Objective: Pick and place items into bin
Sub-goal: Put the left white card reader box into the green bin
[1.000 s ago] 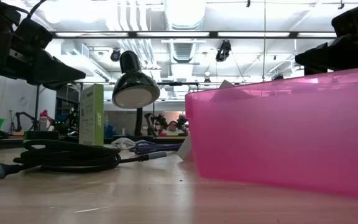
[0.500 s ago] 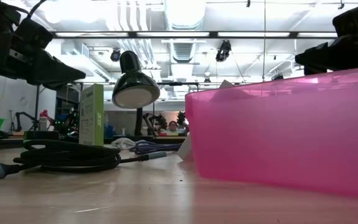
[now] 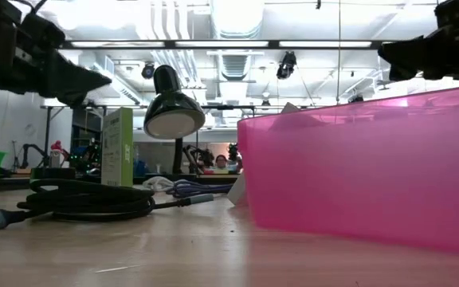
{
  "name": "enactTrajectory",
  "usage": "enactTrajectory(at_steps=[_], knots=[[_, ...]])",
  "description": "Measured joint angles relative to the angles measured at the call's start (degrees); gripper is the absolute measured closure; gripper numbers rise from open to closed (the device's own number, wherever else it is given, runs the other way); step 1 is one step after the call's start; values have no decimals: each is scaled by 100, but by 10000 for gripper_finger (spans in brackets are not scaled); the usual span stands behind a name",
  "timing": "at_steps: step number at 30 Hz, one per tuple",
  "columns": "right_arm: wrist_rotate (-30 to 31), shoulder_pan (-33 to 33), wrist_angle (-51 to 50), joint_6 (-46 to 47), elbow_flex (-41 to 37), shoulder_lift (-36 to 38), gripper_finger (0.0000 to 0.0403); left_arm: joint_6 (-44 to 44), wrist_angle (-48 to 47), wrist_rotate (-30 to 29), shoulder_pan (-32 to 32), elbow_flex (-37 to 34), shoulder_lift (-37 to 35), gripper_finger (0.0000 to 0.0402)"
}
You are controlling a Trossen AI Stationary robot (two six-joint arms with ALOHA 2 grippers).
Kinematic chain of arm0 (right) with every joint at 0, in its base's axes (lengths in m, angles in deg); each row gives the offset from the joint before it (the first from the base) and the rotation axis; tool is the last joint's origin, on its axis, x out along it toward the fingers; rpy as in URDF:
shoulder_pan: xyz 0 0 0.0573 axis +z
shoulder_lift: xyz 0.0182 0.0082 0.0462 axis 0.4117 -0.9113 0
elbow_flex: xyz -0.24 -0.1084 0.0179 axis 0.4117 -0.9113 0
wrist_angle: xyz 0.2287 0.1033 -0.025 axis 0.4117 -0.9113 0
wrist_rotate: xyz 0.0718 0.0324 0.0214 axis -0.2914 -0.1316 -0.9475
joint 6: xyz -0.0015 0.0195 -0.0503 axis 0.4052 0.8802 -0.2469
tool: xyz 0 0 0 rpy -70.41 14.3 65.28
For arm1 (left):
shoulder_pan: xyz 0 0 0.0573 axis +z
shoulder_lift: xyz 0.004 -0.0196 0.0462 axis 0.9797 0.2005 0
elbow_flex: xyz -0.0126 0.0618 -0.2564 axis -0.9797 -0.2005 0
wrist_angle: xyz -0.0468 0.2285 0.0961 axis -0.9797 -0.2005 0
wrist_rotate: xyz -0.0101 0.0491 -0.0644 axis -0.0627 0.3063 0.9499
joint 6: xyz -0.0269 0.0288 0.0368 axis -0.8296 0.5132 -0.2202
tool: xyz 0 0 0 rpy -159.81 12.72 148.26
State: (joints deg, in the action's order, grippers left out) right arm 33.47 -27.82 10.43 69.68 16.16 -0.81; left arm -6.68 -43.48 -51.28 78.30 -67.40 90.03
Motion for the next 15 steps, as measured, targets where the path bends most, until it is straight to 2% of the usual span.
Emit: enactTrajectory(at_steps=[9,15], knots=[[0,0,303,-279,0,-2,355,2,1320,0,0,0,0,402],[-2,0,317,-496,0,-2,355,145,1566,-72,1,0,0,402]])
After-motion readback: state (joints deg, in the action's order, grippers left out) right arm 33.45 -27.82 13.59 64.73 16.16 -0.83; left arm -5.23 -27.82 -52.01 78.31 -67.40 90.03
